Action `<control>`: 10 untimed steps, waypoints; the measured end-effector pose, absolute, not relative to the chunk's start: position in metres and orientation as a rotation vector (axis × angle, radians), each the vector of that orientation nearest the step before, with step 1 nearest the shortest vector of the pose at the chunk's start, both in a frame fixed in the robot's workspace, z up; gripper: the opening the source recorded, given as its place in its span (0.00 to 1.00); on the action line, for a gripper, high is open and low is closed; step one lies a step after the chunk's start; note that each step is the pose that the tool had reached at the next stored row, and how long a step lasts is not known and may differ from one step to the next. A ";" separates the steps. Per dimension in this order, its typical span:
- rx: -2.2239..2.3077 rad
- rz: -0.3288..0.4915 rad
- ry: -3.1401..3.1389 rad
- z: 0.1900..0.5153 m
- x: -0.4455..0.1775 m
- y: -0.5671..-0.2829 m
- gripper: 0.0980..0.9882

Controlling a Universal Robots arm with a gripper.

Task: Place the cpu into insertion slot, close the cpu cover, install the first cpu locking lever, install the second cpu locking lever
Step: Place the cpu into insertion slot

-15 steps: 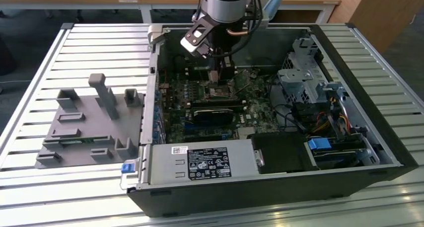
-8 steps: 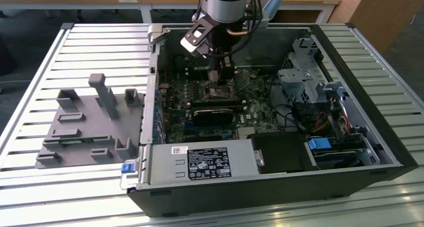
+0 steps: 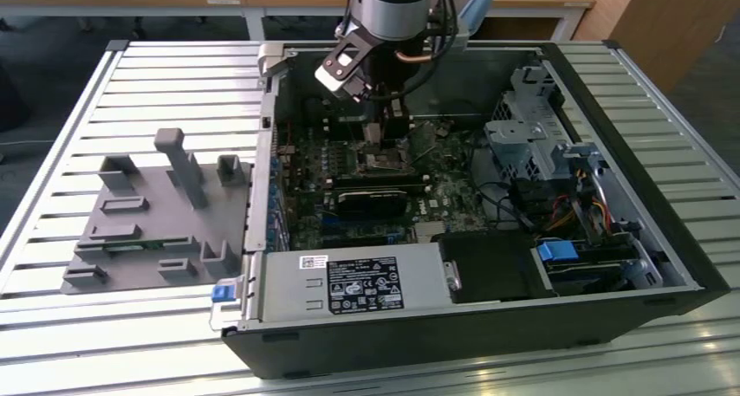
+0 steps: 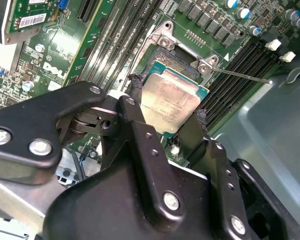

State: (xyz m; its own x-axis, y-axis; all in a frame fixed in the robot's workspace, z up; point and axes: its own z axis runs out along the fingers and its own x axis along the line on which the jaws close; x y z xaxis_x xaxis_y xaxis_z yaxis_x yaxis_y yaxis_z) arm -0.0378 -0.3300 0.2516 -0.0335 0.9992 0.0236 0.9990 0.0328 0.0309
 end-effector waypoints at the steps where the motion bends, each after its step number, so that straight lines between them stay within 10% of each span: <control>1: 2.181 0.061 2.254 0.251 -0.038 -0.330 0.50; 10: 2.183 0.060 2.252 0.247 -0.038 -0.329 0.50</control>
